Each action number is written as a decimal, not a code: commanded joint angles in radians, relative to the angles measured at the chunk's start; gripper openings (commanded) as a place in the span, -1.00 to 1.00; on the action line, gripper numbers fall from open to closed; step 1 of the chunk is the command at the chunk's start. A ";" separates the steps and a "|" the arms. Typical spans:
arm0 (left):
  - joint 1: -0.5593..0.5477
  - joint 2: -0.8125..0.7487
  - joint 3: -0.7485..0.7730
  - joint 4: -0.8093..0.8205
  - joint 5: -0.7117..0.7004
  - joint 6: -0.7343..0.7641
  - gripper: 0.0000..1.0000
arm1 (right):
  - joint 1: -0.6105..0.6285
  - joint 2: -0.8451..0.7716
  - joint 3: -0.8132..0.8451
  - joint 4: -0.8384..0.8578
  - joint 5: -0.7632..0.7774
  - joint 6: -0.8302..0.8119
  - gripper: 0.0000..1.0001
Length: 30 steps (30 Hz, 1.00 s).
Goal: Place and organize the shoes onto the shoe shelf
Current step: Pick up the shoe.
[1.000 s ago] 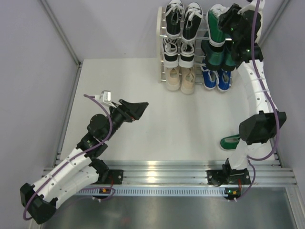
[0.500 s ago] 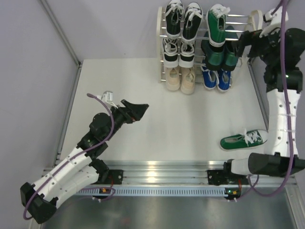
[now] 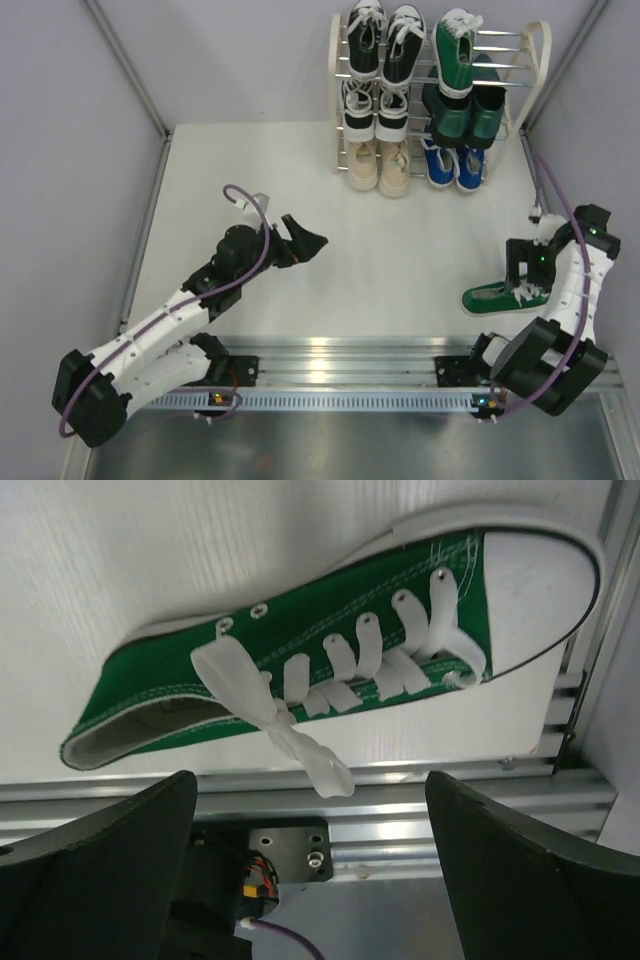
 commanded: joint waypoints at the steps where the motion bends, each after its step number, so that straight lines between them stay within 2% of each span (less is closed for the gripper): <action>1: 0.003 0.020 0.040 0.053 0.076 0.020 0.96 | -0.014 -0.078 -0.073 0.016 0.133 0.007 0.93; 5: 0.004 0.056 0.024 0.082 0.095 0.012 0.96 | -0.014 0.015 -0.167 0.089 0.132 0.021 0.93; 7: 0.004 0.068 0.017 0.100 0.112 0.005 0.96 | -0.005 0.105 -0.155 0.111 0.151 0.004 0.96; 13: 0.004 0.102 0.008 0.145 0.138 -0.012 0.96 | -0.024 0.236 -0.094 0.234 0.129 0.000 0.93; 15: 0.003 0.105 0.002 0.165 0.144 -0.023 0.96 | -0.022 0.282 -0.075 0.265 0.095 0.006 0.84; 16: 0.004 0.103 -0.007 0.176 0.150 -0.032 0.96 | -0.024 0.325 -0.067 0.268 0.083 0.011 0.74; 17: 0.004 0.103 -0.010 0.192 0.152 -0.038 0.96 | -0.024 0.342 -0.058 0.265 0.043 0.015 0.39; 18: 0.004 0.103 -0.013 0.202 0.159 -0.041 0.96 | -0.024 0.359 -0.046 0.264 0.021 0.015 0.20; 19: 0.004 0.103 -0.021 0.211 0.167 -0.052 0.96 | -0.024 0.377 -0.043 0.268 -0.006 0.015 -0.33; 20: 0.004 0.103 -0.026 0.229 0.173 -0.057 0.96 | -0.024 0.382 -0.041 0.274 -0.019 0.008 -0.57; 22: 0.004 0.113 -0.035 0.243 0.185 -0.071 0.96 | -0.024 0.362 -0.043 0.302 -0.045 -0.012 -0.89; 23: 0.004 0.117 -0.036 0.249 0.199 -0.077 0.96 | -0.024 0.344 -0.043 0.308 -0.083 -0.047 -1.00; 25: 0.003 0.132 -0.039 0.275 0.211 -0.100 0.96 | -0.024 0.266 -0.025 0.256 -0.172 -0.136 -1.00; 26: 0.001 0.152 -0.038 0.286 0.225 -0.106 0.96 | -0.024 0.232 -0.009 0.235 -0.284 -0.228 -1.00; 30: -0.015 0.237 -0.015 0.367 0.271 -0.121 0.96 | -0.010 0.071 0.008 0.175 -0.495 -0.389 -1.00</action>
